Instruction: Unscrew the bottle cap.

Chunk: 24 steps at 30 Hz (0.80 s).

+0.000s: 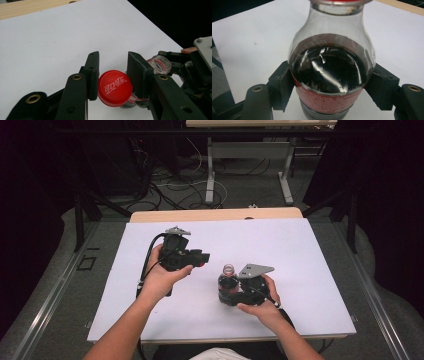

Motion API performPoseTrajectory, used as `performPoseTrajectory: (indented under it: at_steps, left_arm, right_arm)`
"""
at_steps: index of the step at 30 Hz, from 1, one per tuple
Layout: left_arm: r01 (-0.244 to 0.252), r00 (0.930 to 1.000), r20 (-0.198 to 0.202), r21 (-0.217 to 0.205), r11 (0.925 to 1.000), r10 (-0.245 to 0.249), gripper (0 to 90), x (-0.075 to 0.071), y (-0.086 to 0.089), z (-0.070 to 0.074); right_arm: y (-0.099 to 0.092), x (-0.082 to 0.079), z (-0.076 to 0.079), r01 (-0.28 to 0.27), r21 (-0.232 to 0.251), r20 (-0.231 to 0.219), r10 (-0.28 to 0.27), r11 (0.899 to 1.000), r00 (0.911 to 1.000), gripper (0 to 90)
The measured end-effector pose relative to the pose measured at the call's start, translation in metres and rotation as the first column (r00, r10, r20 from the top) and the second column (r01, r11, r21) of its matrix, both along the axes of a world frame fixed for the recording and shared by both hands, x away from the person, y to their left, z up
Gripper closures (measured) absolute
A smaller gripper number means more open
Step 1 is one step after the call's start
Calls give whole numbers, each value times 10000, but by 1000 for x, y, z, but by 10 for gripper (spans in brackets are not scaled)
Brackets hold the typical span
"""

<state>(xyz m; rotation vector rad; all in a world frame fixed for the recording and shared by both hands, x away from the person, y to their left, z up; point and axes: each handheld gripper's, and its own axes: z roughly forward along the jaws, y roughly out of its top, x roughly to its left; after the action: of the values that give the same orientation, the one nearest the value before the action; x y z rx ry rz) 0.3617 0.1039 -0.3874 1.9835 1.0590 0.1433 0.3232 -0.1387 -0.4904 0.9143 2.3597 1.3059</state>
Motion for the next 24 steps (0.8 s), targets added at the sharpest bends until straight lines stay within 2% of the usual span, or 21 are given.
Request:
performPoseTrajectory:
  at_steps: [6,8,13,14,19,21,22,24]
  left_arm:
    - [-502,9987,34,280,9983,501,632,8,15,-4]
    - [-726,9973,-52,207,9971,727,632,11,21,-5]
    - [-1208,9926,-118,73,9927,1209,632,16,35,-10]
    - [-1296,9914,-176,120,9915,1298,632,17,38,-11]
    - [-1511,9879,-347,94,9885,1513,632,22,49,-19]
    - [-1603,9858,-483,76,9870,1605,632,22,53,-23]
    - [-1659,9853,-414,34,9861,1659,632,23,54,-25]
    - [-1728,9838,-475,-6,9850,1726,632,22,57,-28]
  right_arm:
    - [-2,7,-2,204,-143,151,-202,9997,9997,297]
    - [-2,10,-2,322,-113,66,-321,9994,9995,297]
    - [-4,18,-3,625,33,168,-626,9980,9979,296]
    - [-5,19,-2,644,-157,37,-643,9978,9979,297]
    - [-2,27,-1,900,-86,249,-897,9959,9957,297]
    - [0,31,1,949,-298,202,-943,9950,9953,297]
    - [2,33,1,1004,-157,312,-999,9948,9945,297]
    - [4,38,3,985,-309,310,-975,9947,9947,297]
